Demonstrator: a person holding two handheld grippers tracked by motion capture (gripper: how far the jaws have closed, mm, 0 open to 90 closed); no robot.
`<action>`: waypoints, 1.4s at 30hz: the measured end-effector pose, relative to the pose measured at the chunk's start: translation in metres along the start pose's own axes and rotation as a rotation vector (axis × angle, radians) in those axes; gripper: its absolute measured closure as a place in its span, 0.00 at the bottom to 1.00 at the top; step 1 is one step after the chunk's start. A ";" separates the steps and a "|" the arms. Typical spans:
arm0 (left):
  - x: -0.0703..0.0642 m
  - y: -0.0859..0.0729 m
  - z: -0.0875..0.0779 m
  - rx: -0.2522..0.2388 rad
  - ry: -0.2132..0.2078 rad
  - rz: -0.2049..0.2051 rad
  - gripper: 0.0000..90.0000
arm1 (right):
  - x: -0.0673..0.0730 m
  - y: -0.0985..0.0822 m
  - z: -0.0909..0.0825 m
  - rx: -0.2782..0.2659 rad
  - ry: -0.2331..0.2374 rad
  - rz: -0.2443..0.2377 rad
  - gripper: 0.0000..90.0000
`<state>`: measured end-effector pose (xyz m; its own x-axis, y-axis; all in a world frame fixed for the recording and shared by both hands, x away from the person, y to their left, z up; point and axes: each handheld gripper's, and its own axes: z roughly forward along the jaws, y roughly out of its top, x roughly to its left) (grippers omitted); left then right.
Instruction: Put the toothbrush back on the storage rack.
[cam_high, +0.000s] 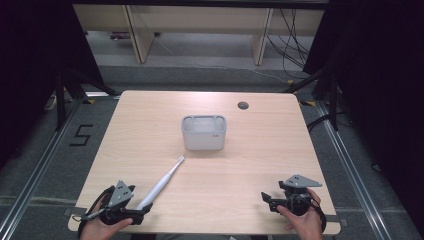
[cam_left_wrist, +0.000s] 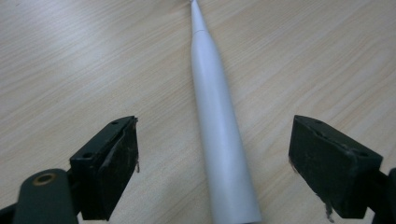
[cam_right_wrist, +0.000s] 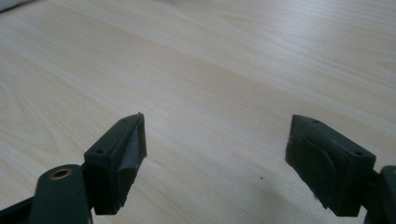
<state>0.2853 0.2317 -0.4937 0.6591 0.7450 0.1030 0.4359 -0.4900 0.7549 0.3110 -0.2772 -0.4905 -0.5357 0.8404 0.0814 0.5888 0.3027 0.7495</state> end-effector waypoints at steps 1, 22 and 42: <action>0.000 0.000 0.000 0.002 0.000 -0.005 0.17 | 0.000 0.000 0.000 0.001 0.001 0.003 0.23; -0.005 0.003 0.002 0.004 -0.040 -0.024 0.18 | 0.001 0.000 0.001 0.002 0.006 0.000 0.23; -0.005 0.033 0.006 0.050 -0.067 0.029 0.27 | 0.001 0.000 0.003 0.015 0.018 0.003 0.24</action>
<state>0.3006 0.2092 -0.4728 0.7104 0.6993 0.0797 0.4451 -0.5340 0.7189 0.3119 -0.2750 -0.4926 -0.5449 0.8331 0.0952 0.5991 0.3074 0.7394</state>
